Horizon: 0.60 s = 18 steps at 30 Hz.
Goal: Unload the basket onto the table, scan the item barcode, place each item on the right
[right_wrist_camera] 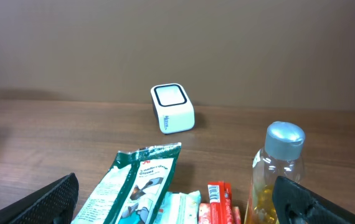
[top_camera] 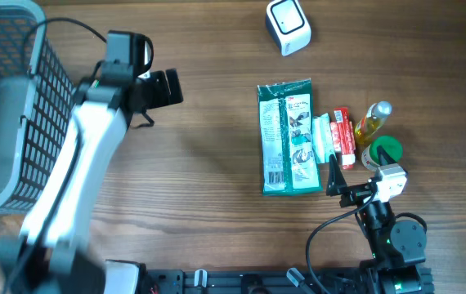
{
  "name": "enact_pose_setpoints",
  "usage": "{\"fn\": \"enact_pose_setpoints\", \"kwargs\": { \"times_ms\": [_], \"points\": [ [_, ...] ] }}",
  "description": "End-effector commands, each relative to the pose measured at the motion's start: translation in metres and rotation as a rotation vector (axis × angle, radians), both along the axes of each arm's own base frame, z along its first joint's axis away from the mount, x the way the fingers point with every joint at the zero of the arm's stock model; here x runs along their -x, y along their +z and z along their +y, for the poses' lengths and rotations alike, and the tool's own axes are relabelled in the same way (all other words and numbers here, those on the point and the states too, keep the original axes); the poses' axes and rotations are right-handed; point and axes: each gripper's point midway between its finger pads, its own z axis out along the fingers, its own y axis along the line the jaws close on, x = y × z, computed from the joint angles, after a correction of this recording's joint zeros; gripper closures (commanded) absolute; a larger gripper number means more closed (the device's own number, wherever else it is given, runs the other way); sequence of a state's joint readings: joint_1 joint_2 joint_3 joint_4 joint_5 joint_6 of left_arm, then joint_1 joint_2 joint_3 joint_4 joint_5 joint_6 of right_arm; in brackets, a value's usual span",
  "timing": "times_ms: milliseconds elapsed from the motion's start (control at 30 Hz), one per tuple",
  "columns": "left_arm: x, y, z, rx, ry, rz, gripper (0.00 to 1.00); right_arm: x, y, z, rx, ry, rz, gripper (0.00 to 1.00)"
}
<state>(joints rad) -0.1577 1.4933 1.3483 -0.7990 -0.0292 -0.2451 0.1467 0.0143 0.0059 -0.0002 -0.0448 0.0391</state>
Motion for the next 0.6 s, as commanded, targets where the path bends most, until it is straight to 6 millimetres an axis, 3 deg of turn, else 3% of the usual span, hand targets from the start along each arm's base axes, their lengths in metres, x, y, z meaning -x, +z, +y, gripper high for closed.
{"fn": "enact_pose_setpoints", "kwargs": {
  "times_ms": [0, 100, 233, 433, 567],
  "points": [
    [0.029, 0.085, -0.006, 0.037, -0.025, -0.230, 0.00, 0.001, 0.003, 0.002, 0.010, 0.012, -0.014, 0.00],
    [0.052, 0.126, -0.002, 0.059, -0.026, -0.350, 0.00, 0.001, 0.003, 0.002, 0.010, 0.012, -0.014, 0.00],
    [0.082, 0.163, 0.005, 0.073, -0.025, -0.466, 0.00, 0.001, 0.003, 0.002, 0.010, 0.012, -0.014, 0.00],
    [0.133, 0.126, 0.014, 0.040, -0.027, -0.276, 0.00, 0.001, 0.003, 0.002, 0.011, 0.012, -0.014, 0.00],
    [0.153, 0.098, 0.017, 0.026, -0.030, -0.176, 0.00, 0.001, 0.003, 0.002, 0.010, 0.012, -0.014, 0.00]
  ]
}}
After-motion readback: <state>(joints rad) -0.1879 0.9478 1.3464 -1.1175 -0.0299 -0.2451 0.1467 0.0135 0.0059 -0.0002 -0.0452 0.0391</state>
